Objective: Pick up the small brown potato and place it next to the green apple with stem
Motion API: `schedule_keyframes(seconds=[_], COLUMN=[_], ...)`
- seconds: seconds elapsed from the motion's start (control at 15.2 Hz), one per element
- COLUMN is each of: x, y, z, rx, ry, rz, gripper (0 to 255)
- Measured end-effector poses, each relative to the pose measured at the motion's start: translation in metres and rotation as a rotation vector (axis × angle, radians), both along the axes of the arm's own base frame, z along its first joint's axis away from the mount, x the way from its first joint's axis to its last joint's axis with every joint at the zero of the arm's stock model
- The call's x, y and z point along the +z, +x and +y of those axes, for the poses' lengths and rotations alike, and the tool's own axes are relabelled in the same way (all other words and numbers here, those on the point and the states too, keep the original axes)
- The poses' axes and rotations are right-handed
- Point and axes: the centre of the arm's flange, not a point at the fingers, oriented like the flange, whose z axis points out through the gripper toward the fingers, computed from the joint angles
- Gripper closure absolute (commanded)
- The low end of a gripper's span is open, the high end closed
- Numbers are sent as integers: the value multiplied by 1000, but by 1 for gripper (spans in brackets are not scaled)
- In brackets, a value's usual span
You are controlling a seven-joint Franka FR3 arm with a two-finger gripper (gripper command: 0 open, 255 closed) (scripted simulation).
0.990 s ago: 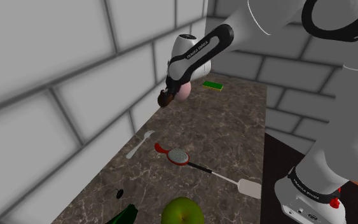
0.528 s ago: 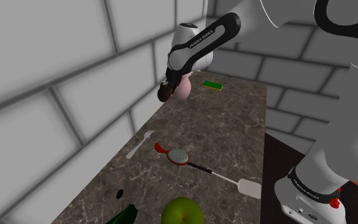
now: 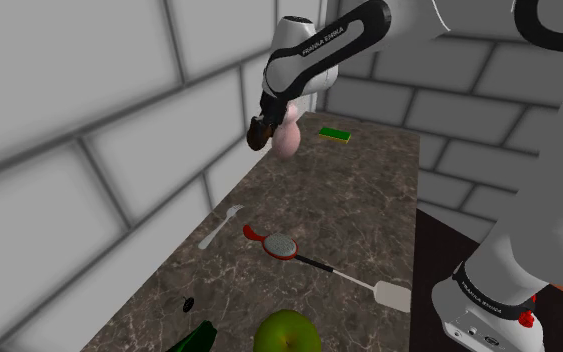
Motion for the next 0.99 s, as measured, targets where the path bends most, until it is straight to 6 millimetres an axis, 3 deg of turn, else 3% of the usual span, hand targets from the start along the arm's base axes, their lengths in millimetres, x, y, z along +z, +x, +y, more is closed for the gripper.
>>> schedule_keyframes(seconds=[0.2,0.99], x=[8,8], y=[-13,-147], z=[9,91], rx=[0,2], ry=[0,0], rz=[0,1], gripper=[255,255])
